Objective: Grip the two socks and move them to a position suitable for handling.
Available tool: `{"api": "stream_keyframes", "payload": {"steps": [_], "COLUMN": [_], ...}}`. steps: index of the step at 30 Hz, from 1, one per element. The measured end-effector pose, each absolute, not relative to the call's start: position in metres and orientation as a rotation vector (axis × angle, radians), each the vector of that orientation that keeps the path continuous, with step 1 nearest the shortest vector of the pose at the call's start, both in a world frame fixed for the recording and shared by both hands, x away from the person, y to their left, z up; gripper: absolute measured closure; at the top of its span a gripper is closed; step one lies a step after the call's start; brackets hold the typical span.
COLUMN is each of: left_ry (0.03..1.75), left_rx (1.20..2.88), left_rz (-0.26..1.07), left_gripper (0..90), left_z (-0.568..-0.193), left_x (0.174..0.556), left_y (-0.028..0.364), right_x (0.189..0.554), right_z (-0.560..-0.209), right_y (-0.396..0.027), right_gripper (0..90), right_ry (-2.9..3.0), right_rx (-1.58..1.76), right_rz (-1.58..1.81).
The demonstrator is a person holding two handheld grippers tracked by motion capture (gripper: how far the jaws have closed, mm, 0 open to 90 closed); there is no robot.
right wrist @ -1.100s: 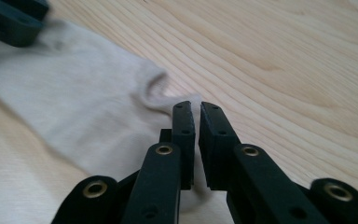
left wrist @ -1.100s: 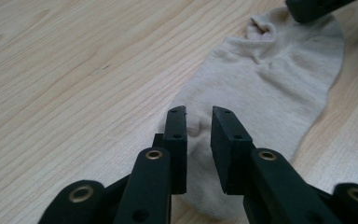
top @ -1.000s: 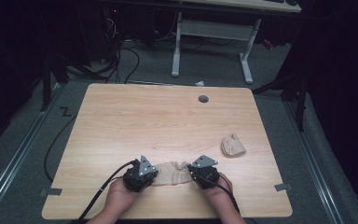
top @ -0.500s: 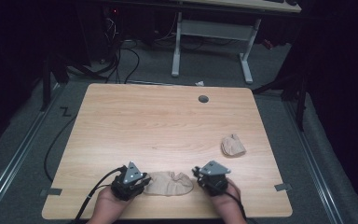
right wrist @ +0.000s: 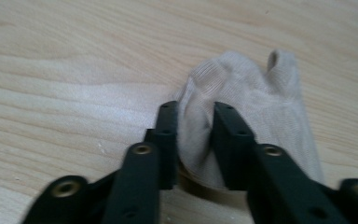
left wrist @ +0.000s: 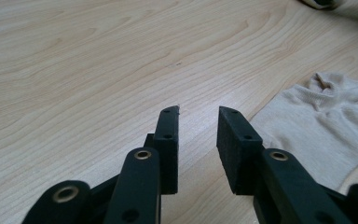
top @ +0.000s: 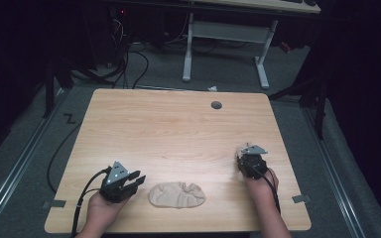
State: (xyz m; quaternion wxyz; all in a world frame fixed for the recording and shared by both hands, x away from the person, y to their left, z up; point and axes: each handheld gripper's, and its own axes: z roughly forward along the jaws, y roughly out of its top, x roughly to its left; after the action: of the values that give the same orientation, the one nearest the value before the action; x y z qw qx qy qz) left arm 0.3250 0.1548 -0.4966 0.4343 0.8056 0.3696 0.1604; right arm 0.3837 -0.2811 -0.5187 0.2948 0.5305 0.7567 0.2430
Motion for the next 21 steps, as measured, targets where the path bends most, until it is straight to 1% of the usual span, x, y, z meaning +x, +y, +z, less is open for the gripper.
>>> {"api": "stream_keyframes", "payload": {"steps": [2,3,9,16,21], "left_ry": [0.913,0.910,0.907,0.887,0.884], "left_rx": [2.008,2.008,2.002,2.009,2.016], "left_rz": [0.399,0.401,0.394,0.396,0.395], "left_gripper": [69.6,69.6,69.6,69.0,68.9], "left_z": [-0.496,-0.496,-0.495,-0.495,-0.496], "left_x": [0.324,0.324,0.324,0.323,0.324], "left_y": [0.155,0.155,0.155,0.155,0.155], "right_x": [0.386,0.386,0.386,0.387,0.386], "right_z": [-0.521,-0.521,-0.520,-0.524,-0.524], "right_y": [-0.279,-0.277,-0.234,-0.166,-0.133], "right_gripper": [82.0,83.2,83.7,83.6,83.6], "right_ry": [2.027,2.032,2.133,2.212,2.268], "right_rx": [1.418,1.423,1.324,1.233,1.163], "right_rz": [0.649,0.656,0.697,0.796,0.826]}}
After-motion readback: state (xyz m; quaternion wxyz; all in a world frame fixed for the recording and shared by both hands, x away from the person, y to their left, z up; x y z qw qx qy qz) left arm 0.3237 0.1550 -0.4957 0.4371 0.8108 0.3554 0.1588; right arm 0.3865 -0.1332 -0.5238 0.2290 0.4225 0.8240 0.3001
